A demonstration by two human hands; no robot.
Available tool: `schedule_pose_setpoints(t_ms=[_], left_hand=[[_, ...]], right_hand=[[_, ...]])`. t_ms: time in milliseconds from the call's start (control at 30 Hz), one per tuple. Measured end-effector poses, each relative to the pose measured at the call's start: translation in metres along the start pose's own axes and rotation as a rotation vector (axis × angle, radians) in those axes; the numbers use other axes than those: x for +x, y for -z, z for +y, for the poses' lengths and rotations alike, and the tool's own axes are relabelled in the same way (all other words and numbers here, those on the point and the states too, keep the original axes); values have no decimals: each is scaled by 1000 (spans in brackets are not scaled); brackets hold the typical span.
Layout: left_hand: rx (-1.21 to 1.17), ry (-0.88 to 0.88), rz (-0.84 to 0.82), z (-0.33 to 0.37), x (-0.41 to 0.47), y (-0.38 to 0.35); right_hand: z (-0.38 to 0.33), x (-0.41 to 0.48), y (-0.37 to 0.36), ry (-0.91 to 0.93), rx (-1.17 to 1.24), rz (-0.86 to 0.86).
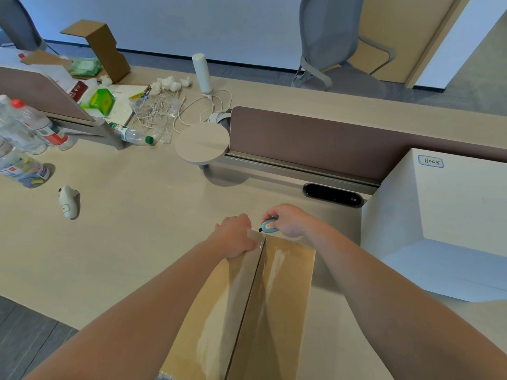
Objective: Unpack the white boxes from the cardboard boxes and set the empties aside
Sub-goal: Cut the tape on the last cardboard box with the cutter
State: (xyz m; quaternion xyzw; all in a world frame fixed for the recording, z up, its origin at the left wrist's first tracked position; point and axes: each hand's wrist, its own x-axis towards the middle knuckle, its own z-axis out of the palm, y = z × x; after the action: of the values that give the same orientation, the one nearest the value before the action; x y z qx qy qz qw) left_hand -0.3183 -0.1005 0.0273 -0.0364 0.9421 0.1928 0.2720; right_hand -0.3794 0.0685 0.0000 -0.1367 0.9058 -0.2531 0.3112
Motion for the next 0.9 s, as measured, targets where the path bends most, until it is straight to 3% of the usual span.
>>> schedule_pose_setpoints(t_ms=[167,500,900], left_hand=[[4,5,-11,2,1,0],[-1,11,-27,4,0,2],[0,25,-16,11,-8,6]], right_hand=[[12,-8,16,9,-78,-89],[11,-6,5,-44,124,98],[-9,5,-14,-27,159,78]])
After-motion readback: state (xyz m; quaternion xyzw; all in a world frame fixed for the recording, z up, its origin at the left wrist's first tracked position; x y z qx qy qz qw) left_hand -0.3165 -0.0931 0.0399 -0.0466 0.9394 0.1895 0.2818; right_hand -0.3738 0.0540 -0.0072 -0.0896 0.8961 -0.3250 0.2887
